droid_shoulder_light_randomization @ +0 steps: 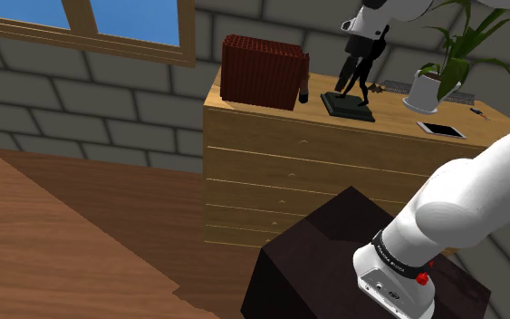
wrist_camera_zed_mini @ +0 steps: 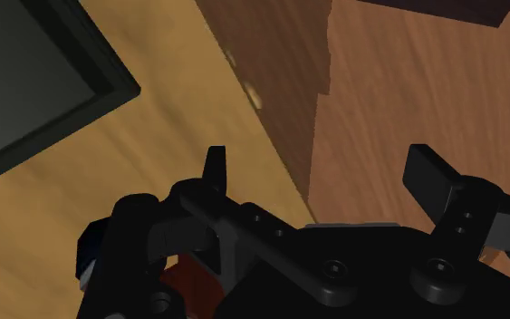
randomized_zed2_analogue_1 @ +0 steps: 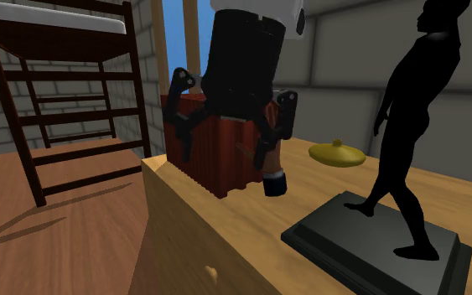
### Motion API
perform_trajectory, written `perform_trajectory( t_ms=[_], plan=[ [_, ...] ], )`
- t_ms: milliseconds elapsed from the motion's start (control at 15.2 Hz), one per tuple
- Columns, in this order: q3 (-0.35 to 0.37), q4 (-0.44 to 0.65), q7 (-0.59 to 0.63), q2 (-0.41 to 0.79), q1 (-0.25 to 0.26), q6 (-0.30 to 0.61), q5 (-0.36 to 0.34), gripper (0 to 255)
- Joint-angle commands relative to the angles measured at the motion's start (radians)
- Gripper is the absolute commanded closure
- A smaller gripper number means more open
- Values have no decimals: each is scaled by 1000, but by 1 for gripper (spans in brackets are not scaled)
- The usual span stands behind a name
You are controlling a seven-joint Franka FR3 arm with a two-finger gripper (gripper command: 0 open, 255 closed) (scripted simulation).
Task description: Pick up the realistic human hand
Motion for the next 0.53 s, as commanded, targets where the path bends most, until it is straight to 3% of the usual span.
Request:
perform_trajectory(
  t_ms=[0,198,462],
  plan=[
    [-56,93,-133,111,11,-13,59,0],
    [-111,242,-313,283,4,-61,168,0],
    [-124,483,-522,527,-70,-169,320,0]
  ],
)
